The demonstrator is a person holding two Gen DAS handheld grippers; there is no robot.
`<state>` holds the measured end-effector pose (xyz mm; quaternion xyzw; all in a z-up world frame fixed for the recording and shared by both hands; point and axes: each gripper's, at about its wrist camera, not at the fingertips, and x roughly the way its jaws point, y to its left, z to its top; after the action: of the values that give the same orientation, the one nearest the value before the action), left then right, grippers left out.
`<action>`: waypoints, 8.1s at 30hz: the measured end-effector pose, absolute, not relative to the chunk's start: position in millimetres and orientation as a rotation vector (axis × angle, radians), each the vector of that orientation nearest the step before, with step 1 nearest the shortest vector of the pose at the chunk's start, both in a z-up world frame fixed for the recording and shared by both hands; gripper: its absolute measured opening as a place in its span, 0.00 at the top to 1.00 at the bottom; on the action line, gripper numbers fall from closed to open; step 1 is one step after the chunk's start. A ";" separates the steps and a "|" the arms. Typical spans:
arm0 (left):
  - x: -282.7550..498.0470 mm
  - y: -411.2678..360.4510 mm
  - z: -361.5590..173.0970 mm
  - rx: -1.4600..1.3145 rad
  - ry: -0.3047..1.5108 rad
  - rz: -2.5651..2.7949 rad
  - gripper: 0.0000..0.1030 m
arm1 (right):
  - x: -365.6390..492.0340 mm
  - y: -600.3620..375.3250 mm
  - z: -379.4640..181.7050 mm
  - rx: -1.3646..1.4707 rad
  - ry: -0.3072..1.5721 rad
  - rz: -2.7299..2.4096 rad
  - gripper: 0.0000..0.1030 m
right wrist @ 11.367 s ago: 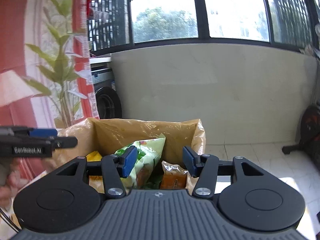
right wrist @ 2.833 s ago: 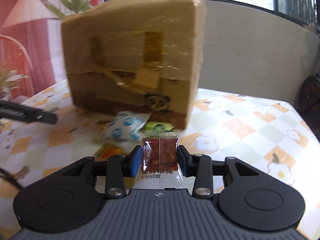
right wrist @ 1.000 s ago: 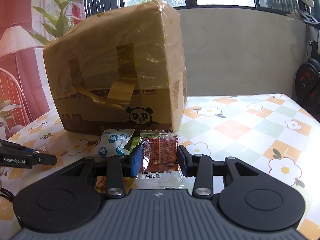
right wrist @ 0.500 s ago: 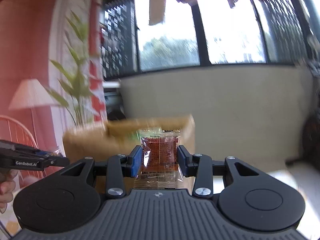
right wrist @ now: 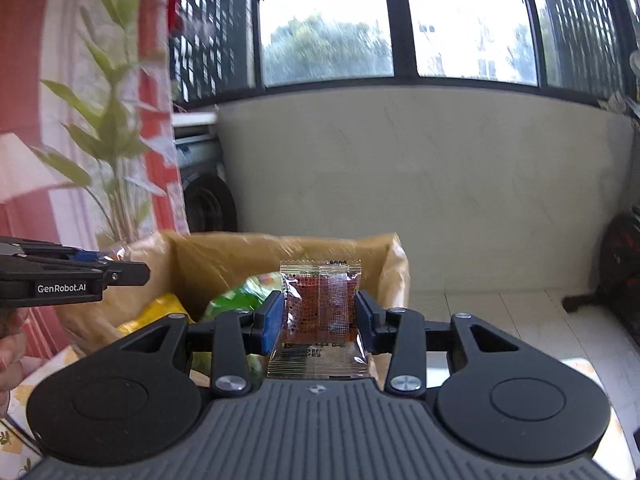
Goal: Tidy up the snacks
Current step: 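Carry the red packet and candy with both grippers over the box, then open both grippers over the box to drop the red packet and candy, then move both tools back from the box toward the remaining snacks, then grasp the green packet with the right gripper while the left gripper reaches the gold bag, then close the left gripper on the gold bag, adjusting its grip, then carry the gold bag and green packet with both grippers over the box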
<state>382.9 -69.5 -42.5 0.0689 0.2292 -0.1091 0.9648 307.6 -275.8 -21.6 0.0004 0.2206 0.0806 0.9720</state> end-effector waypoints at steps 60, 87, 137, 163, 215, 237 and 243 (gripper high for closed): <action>234.6 -7.8 -175.7 -0.009 0.672 -0.177 0.26 | 196.7 -284.9 -179.8 -0.159 0.826 0.076 0.37; 235.4 -16.6 -196.3 -0.053 0.756 -0.202 0.26 | 146.9 -201.6 -179.2 -0.243 0.750 0.373 0.35; 232.3 -56.0 -227.3 0.096 0.747 -0.174 0.43 | 174.1 -268.7 -194.5 -0.129 0.725 0.222 0.53; 233.9 -43.3 -227.5 0.041 0.718 -0.150 0.54 | 175.6 -270.5 -195.0 -0.116 0.728 0.227 0.53; 221.9 -41.2 -223.7 0.047 0.782 -0.179 0.34 | 173.5 -271.3 -193.4 -0.096 0.729 0.231 0.53; 239.2 -48.3 -229.2 0.108 0.723 -0.173 0.54 | 173.9 -270.8 -193.7 -0.093 0.732 0.236 0.51; 232.9 -42.1 -227.9 0.085 0.725 -0.195 0.60 | 176.9 -272.9 -193.1 -0.082 0.748 0.247 0.51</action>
<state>232.9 -42.1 -227.9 0.0414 0.3540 -0.0952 0.9295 176.9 -272.9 -193.1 -0.0398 0.3645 0.1205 0.9225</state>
